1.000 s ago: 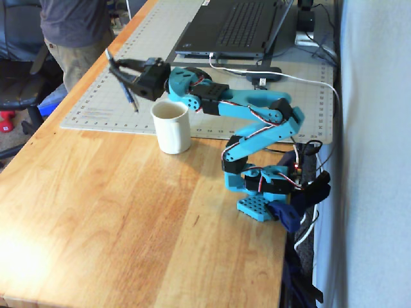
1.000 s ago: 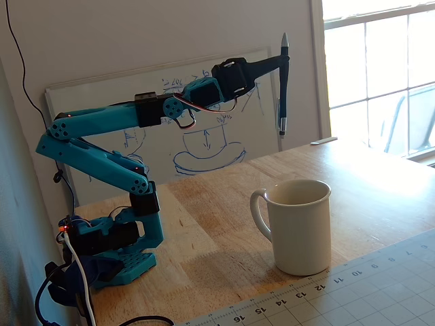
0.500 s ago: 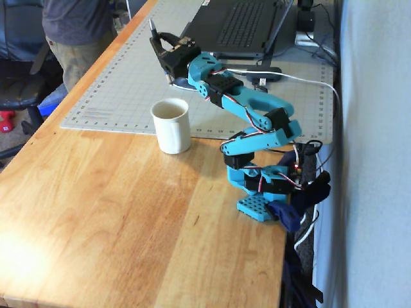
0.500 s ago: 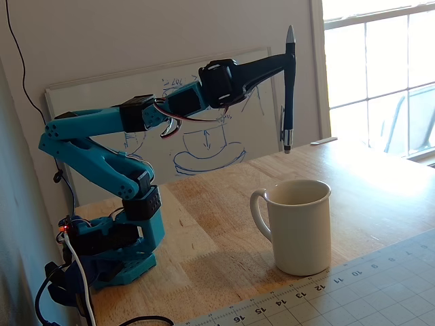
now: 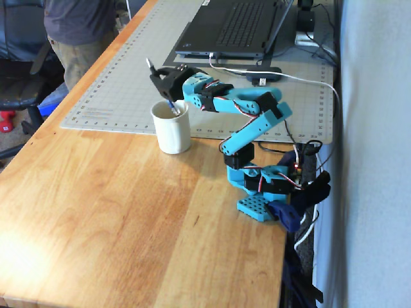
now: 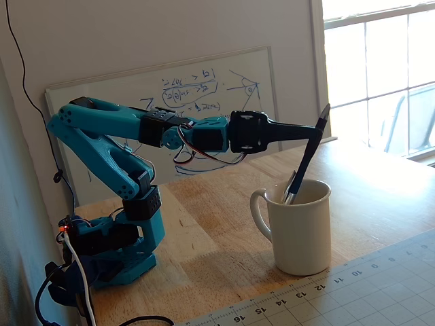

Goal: Grasp a pen and put it in a mug.

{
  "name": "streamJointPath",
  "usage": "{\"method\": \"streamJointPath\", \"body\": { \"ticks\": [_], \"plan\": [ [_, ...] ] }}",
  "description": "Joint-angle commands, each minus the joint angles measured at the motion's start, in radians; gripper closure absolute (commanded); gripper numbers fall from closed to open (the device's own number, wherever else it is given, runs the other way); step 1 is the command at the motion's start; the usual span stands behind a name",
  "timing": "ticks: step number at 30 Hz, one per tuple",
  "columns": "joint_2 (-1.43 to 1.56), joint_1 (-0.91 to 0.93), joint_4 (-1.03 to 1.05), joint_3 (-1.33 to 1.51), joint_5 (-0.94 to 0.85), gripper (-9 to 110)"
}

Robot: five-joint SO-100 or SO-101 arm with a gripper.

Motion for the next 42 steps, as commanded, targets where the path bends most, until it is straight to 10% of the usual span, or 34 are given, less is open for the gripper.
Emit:
{"method": "streamJointPath", "body": {
  "ticks": [1,19,30,42],
  "plan": [
    [-0.049,-0.040,-0.035,-0.025,-0.012,101],
    [0.175,-0.241,-0.023,-0.035,-0.052,82],
    [0.305,-0.462,0.000,-0.015,-0.750,90],
    [0.538,-0.548,0.565,-0.012,-1.307,95]
  ]
}}
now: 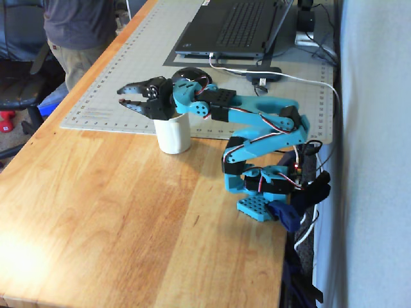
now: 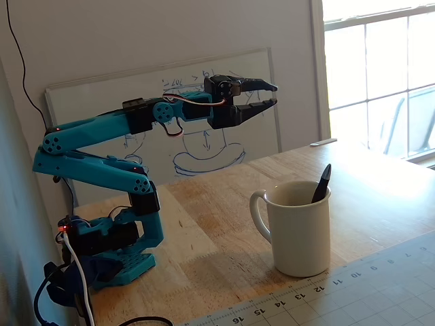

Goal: Grasp a pen and put it in a mug.

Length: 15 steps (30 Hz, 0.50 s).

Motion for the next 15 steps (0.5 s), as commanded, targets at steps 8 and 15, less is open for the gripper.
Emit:
{"method": "streamJointPath", "body": {
  "ticks": [8,15],
  "plan": [
    [0.261,-0.118,0.601,0.109,-0.087,96],
    [0.417,-0.135,0.824,0.262,-0.087,96]
  ]
}}
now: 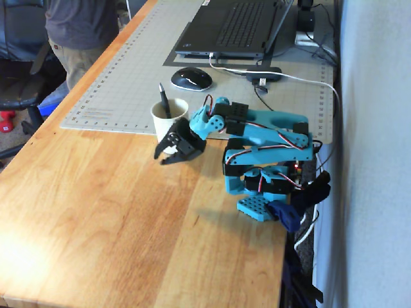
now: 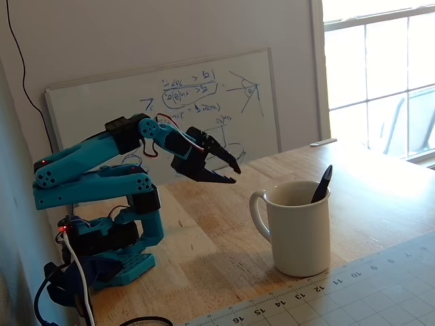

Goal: Grasp a pen and put it in a mug.

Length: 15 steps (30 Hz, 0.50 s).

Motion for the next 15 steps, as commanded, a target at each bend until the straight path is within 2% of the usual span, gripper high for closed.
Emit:
{"method": "streamJointPath", "body": {
  "ticks": [1,10,15],
  "plan": [
    [0.083,-0.006,0.081,0.034,-0.011,96],
    [0.207,0.000,0.120,0.219,-0.006,96],
    [0.230,0.000,0.244,0.209,0.002,96]
  ]
}}
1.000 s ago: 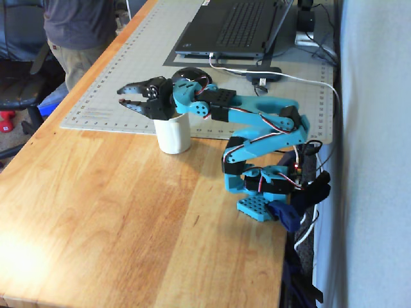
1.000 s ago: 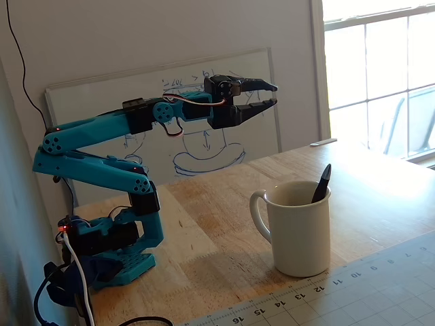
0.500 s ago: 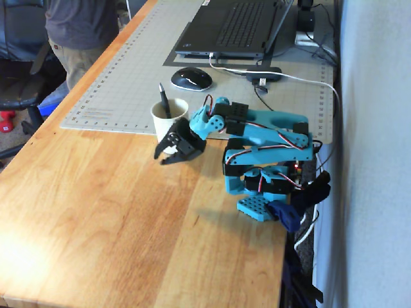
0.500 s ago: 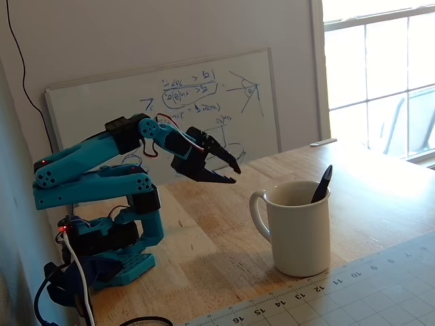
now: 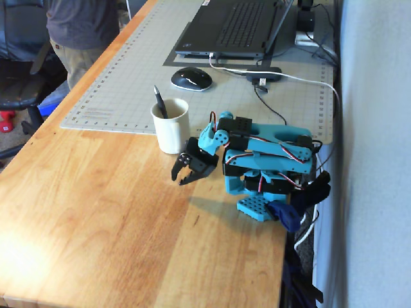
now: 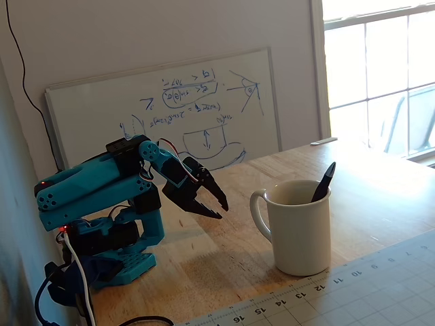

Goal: Grasp a pen and put it in a mug.

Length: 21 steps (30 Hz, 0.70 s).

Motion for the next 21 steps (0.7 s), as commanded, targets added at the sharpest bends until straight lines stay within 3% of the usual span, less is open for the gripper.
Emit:
{"method": "streamJointPath", "body": {
  "ticks": [1,21],
  "plan": [
    [0.009,0.000,0.098,-0.020,0.003,96],
    [0.055,-0.002,0.141,-0.020,0.005,96]
  ]
}}
